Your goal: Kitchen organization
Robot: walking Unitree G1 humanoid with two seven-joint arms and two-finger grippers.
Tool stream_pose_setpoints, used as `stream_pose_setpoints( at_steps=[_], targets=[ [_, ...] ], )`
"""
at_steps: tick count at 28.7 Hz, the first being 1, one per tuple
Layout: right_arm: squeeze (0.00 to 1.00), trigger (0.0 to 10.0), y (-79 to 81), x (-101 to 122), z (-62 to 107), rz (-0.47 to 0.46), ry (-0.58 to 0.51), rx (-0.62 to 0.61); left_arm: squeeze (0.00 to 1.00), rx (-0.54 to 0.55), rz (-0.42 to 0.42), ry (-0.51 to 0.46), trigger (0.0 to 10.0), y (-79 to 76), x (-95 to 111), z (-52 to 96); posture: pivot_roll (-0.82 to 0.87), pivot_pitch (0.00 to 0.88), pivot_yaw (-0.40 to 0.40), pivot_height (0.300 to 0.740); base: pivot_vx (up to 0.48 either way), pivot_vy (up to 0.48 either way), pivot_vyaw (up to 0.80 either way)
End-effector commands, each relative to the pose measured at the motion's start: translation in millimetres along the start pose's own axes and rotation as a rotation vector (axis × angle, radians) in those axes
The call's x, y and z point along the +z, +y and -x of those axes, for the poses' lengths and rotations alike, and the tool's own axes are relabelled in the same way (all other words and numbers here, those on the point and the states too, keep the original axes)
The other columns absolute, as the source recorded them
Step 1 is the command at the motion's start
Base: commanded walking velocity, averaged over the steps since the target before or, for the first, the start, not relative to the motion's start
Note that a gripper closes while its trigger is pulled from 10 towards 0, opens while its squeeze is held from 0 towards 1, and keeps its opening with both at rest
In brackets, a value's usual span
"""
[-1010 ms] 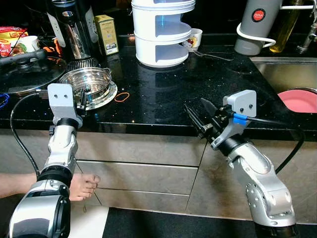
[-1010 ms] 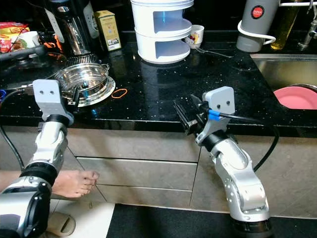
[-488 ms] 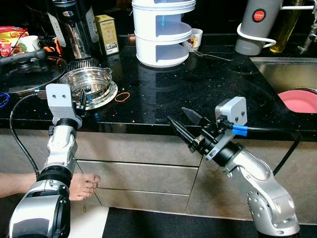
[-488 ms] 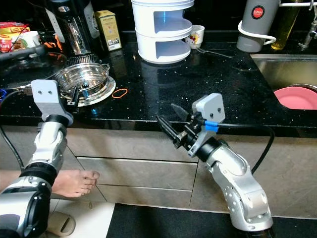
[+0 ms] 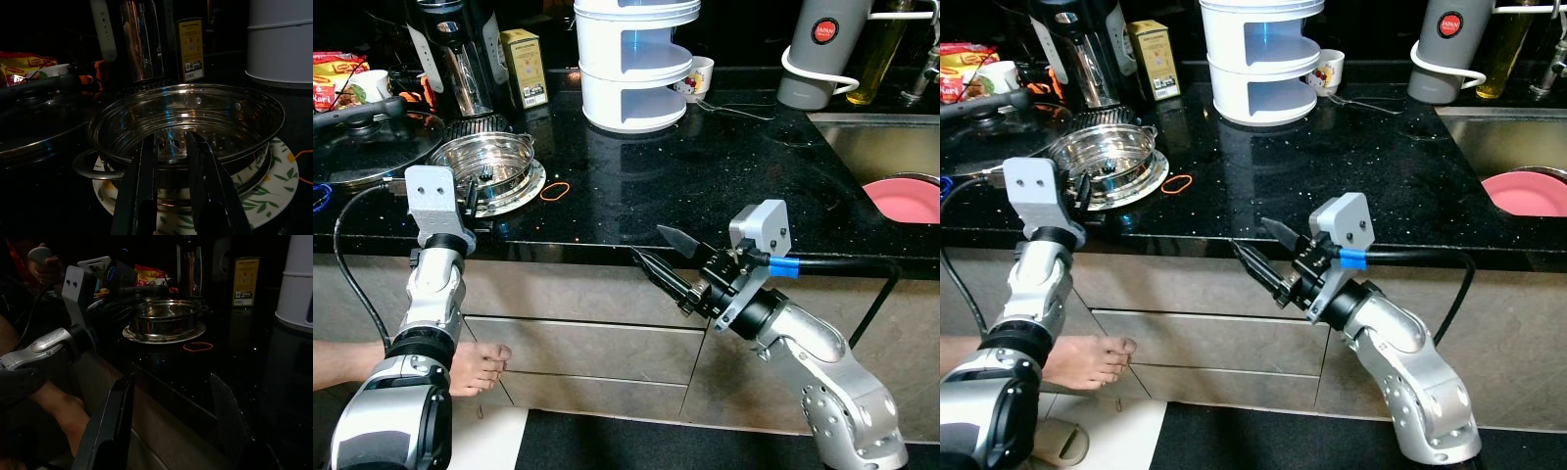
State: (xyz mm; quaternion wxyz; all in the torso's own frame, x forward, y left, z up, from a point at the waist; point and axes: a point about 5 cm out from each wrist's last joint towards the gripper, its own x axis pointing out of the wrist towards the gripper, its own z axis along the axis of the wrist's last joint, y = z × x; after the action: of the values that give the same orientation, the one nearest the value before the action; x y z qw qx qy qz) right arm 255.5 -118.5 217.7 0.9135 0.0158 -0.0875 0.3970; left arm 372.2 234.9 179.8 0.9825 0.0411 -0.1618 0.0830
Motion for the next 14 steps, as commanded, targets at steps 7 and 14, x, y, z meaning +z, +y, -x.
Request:
stream_pose_setpoints(
  at_steps=[7,14],
  targets=[
    [0.00,10.0,4.1,2.2,-0.6,0.000,-0.004,0.020,0.00,0.015,-0.001,0.002,0.0,7.4,2.7,-2.5,-0.18,0.069,0.046,0.740,0.000,0.000,0.00],
    [0.00,10.0,4.8,2.9,-4.9,-0.017,-0.026,0.024,0.00,-0.056,-0.010,-0.162,0.0,-6.3,40.1,-17.8,-0.17,0.059,0.047,0.740,0.000,0.000,0.00]
  ],
)
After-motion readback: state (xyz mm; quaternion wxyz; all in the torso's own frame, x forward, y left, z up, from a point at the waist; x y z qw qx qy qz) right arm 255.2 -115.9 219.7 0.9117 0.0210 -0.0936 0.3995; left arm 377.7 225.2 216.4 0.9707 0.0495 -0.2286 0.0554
